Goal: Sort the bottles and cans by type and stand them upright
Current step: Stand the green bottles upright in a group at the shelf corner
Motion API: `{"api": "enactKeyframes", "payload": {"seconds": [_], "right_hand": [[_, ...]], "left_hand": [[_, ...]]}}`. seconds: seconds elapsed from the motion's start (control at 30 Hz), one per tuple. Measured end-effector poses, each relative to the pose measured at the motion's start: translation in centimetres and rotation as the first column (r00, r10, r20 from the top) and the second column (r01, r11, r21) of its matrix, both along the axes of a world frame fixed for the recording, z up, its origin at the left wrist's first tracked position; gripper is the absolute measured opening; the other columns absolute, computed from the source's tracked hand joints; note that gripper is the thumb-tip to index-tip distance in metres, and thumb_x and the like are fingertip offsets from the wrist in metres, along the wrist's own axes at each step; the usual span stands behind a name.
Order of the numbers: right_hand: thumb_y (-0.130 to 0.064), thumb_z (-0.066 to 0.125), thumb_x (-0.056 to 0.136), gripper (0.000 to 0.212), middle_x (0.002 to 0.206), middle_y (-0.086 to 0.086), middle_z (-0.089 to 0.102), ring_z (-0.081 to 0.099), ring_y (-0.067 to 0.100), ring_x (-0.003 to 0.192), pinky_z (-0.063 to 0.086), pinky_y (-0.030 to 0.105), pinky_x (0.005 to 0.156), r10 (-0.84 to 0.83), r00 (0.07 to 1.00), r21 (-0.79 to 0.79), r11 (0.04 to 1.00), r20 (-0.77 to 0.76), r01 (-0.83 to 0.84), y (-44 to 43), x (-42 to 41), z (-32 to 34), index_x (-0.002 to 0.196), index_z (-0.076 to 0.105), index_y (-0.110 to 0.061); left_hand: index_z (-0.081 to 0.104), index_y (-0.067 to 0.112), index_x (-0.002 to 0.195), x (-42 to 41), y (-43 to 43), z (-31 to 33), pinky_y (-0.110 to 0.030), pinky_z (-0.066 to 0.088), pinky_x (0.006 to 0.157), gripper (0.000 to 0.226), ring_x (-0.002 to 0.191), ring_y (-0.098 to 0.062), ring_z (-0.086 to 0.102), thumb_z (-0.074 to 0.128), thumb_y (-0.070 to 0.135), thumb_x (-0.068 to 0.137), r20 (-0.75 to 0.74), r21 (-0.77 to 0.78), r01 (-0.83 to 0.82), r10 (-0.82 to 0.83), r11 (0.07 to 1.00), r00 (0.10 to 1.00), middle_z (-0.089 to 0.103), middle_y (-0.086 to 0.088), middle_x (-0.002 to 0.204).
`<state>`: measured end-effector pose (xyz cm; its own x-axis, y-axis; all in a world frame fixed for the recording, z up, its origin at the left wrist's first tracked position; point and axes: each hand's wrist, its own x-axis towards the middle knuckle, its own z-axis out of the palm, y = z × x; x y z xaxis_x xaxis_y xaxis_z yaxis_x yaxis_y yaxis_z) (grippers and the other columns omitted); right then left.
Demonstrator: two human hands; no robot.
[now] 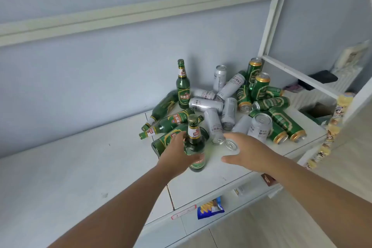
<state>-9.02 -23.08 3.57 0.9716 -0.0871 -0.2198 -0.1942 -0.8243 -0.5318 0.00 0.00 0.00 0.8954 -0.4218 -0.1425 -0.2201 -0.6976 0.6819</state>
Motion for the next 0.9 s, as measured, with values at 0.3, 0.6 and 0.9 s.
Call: {"api": "enactKeyframes", "payload": {"seconds": [0.3, 0.6, 0.9], "right_hand": [[-0.053, 0.075, 0.084, 0.083, 0.154, -0.008, 0.043, 0.052, 0.013, 0.128, 0.046, 0.029, 0.101, 0.038, 0.998, 0.024, 0.999, -0.048, -0.037, -1.4, 3.0, -1.3, 0.154, 0.034, -0.032], [-0.034, 0.072, 0.089, 0.063, 0.137, 0.002, 0.056, 0.061, 0.023, 0.111, 0.055, 0.043, 0.092, -0.038, 0.997, 0.020, 0.999, -0.069, 0.039, 0.5, 6.3, -1.3, 0.145, 0.045, -0.025], [-0.049, 0.079, 0.080, 0.081, 0.139, 0.004, 0.055, 0.062, 0.023, 0.113, 0.055, 0.034, 0.088, -0.088, 0.993, 0.017, 0.996, -0.077, 0.090, 3.1, 12.0, -1.4, 0.149, 0.042, -0.026]], "left_hand": [[0.051, 0.038, 0.129, 0.2, -2.1, -1.0, -0.032, 0.055, 0.083, 0.069, 0.098, -0.012, 0.062, 0.084, 0.053, 0.071, 0.013, 0.029, -0.138, 0.137, 0.990, 0.990, 0.065, 0.017, 0.113], [0.053, 0.044, 0.124, 0.0, 1.2, 1.4, -0.030, 0.054, 0.084, 0.064, 0.097, -0.009, 0.061, 0.078, 0.065, 0.070, 0.116, 0.060, -0.051, 0.044, 0.997, 0.992, 0.066, 0.020, 0.110], [0.059, 0.046, 0.107, 0.8, 6.2, 6.7, -0.024, 0.050, 0.071, 0.055, 0.080, -0.001, 0.060, 0.073, 0.074, 0.062, 0.183, -0.007, -0.066, 0.066, 0.998, 0.981, 0.065, 0.024, 0.086]]}}
